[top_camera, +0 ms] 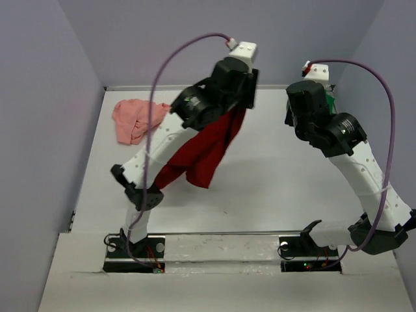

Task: Fold and stack the t-shirts
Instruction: Move the tshirt to the center of the board, then flatten out the tshirt

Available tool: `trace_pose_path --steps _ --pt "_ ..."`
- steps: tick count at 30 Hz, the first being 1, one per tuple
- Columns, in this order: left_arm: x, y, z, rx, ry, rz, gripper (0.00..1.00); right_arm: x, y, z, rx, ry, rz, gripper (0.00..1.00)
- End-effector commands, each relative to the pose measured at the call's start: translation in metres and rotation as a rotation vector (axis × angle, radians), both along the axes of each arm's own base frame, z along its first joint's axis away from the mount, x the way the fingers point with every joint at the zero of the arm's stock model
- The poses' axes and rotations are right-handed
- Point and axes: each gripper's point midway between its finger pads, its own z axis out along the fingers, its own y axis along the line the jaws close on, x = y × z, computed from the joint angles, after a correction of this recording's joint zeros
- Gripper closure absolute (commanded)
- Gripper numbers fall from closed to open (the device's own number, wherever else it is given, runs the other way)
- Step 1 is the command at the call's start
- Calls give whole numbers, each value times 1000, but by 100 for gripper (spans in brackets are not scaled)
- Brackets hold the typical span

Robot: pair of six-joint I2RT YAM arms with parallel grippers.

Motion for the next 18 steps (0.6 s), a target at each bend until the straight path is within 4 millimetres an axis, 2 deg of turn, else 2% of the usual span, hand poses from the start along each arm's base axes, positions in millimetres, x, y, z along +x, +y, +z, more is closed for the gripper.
trace_pose_path --steps 1,2,3,4,5,6,7,8,9,10,12,13,15,16,18 --pt "-27 -112 -34 -58 84 -352 1 -7 -7 20 52 -46 -21 100" --pt "-27 -120 -45 -43 101 -354 1 -7 -8 20 50 -48 -23 100" --pt "-26 -119 -52 -23 112 -339 1 -7 -9 21 49 -50 -27 100" --pt "-24 -104 -41 -35 87 -268 1 -7 -9 23 57 -59 -28 100" --pt "-22 -98 -55 0 105 -241 1 -6 -4 20 65 -52 0 100" --pt "-23 -86 -31 -38 57 -212 1 -6 -2 21 66 -52 5 100" --pt "-19 -80 -33 -40 43 -179 1 -3 1 16 67 -40 11 100" --pt "-22 -58 -18 -60 10 -141 1 -1 7 12 72 -20 33 100" --pt "-22 -48 -4 -87 -17 -126 1 3 11 8 67 -4 30 100" --pt "-16 -24 11 -115 -41 -60 1 5 13 6 68 1 33 100" --pt "-6 -3 16 -118 -42 -11 1 6 19 6 72 2 51 100" --pt "7 16 11 -105 -33 54 1 7 19 7 67 -5 58 100" --pt "21 33 -3 -73 -9 100 1 7 18 8 62 -8 54 100" --pt "37 50 -14 -60 17 156 1 5 18 11 65 -9 66 100" --pt "56 63 -38 -27 67 187 1 2 19 11 79 -9 77 100"
